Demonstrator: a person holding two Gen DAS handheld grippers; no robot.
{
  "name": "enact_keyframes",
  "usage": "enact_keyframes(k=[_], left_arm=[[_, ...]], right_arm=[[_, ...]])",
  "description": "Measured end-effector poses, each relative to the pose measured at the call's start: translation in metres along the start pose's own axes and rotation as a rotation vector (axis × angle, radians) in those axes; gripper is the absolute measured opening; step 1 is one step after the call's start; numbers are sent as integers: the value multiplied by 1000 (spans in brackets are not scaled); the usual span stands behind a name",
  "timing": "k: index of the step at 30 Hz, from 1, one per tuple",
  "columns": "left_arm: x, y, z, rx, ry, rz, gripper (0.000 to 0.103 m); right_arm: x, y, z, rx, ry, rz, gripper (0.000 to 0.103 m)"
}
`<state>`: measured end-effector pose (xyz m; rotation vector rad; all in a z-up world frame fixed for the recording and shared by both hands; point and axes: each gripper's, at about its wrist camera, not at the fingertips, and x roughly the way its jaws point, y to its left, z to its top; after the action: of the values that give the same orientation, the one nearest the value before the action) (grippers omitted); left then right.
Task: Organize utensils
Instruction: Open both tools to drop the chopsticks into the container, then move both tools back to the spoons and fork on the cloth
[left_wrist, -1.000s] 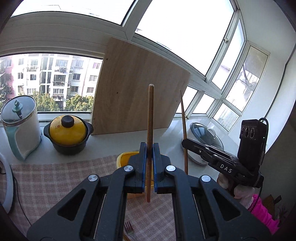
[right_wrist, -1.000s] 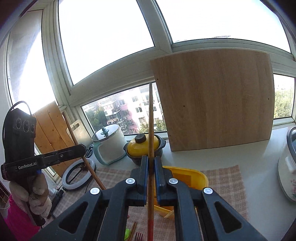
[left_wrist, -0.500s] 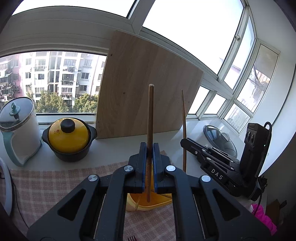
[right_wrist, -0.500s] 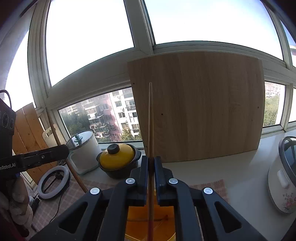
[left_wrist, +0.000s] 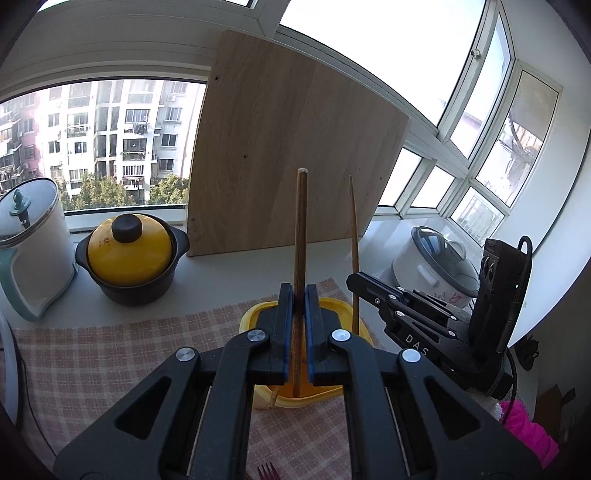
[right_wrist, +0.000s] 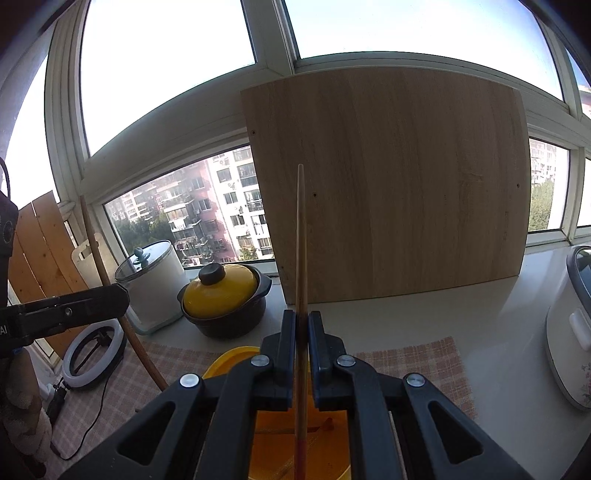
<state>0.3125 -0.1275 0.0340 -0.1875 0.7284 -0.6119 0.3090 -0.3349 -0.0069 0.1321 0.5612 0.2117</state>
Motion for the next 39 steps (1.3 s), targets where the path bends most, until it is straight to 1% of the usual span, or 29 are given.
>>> enact_keyframes(k=[1,13,21,23,24,25,26,31,36,38,39], left_arm=[[2,0,-2,-2,9,-5,3],[17,-6,-25,21,75,29,3],[10,-12,-36,40,83,41,3],[5,-13,-37,43,72,44,4],[3,-13,-37,43,68,42,9],[0,-13,-37,41,63,40,22],[-3,-13,-38,40,57,39,27],[-16,-18,-41,74,38,57,28],[-34,-19,-46,87,18,59,28],[-44,-18,-50,94,6,61,29],[-49,-18,-52,99,0,62,29]], right_arm=[[-1,-1,-2,0,4,0,4],[-7,-8,-29,4,62,5,4],[-13,-8,-39,17,90,6,5],[-17,-7,-39,14,91,4,7],[-19,-6,-40,14,90,4,13],[-21,-6,-40,14,87,5,22],[-23,-5,-40,13,84,5,24],[-37,-6,-43,29,74,11,27],[-53,-5,-46,37,56,20,31],[-64,-3,-49,32,41,27,38],[-70,-3,-51,27,29,29,46]])
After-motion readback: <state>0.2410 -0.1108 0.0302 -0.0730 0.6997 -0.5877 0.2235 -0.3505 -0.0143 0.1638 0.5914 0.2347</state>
